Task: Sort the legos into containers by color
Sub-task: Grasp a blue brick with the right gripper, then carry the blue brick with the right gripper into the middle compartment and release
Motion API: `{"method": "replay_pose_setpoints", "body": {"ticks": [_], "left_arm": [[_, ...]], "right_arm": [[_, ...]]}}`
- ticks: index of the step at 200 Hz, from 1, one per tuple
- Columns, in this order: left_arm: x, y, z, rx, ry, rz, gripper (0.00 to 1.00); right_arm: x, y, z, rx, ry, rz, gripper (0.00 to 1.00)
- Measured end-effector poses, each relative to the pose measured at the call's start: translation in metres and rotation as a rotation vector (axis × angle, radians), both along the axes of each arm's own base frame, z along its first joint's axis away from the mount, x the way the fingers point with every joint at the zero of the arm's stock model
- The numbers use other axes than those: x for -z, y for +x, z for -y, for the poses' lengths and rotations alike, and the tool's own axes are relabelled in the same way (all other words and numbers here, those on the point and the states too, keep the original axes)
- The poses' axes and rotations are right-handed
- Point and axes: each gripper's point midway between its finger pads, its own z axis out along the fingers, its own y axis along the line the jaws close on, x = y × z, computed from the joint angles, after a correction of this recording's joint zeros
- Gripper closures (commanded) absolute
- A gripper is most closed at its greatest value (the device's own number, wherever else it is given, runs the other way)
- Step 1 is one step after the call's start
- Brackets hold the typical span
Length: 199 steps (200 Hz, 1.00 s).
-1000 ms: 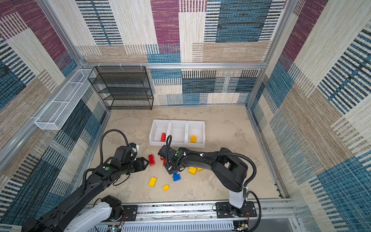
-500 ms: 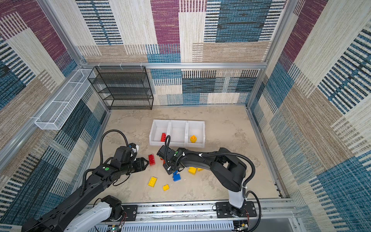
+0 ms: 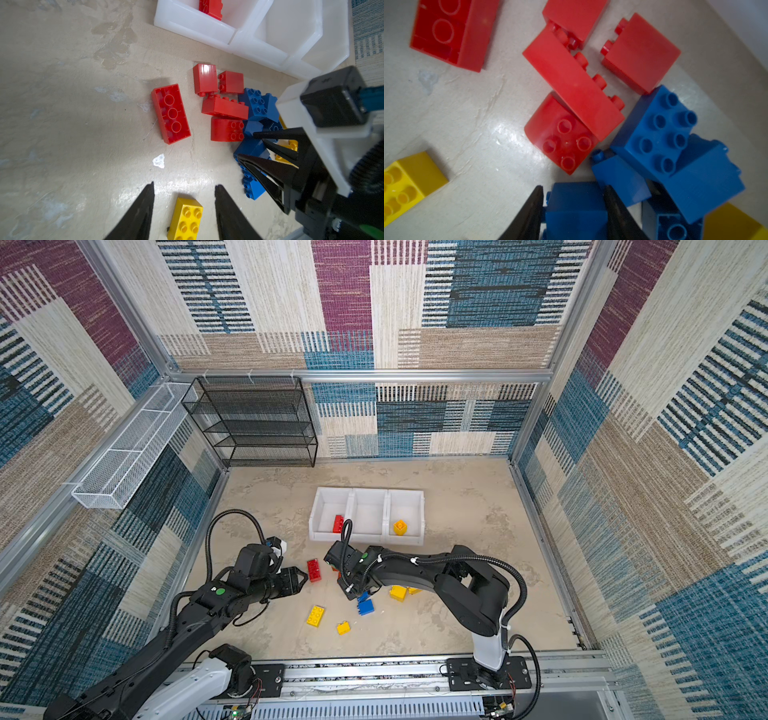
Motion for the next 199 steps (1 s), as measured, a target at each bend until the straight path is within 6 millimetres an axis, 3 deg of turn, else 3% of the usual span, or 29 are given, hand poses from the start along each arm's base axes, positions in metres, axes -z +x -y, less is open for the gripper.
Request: {"method": "replay_pose_setpoints", "body": {"ticks": [30, 65, 88, 112, 152, 199], "left_arm": [[-0.001, 0.0, 0.0, 0.0, -0.002, 0.004, 0.49], [-0.003, 0.0, 0.0, 0.0, -0.005, 0.014, 0.49], [-0.004, 0.0, 0.0, 0.0, -0.007, 0.018, 0.49], [-0.003, -0.001, -0.001, 0.0, -0.007, 0.017, 0.49], [0.0, -0.005, -0.002, 0.0, -0.004, 0.008, 0.49], [0.003, -0.008, -0.003, -0.003, -0.009, -0.001, 0.49]], "right_arm": [[-0.011, 0.001, -0.001, 0.001, 0.0, 0.001, 0.57], [-0.054, 0.02, -0.02, 0.004, 0.071, 0.061, 0.57], [-0.087, 0.049, -0.025, 0.024, 0.124, 0.122, 0.57], [-0.107, 0.089, -0.015, 0.086, 0.145, 0.189, 0.56], [-0.086, 0.149, 0.027, 0.229, 0.09, 0.223, 0.56], [-0.068, 0.179, 0.037, 0.305, 0.095, 0.228, 0.56]]}}
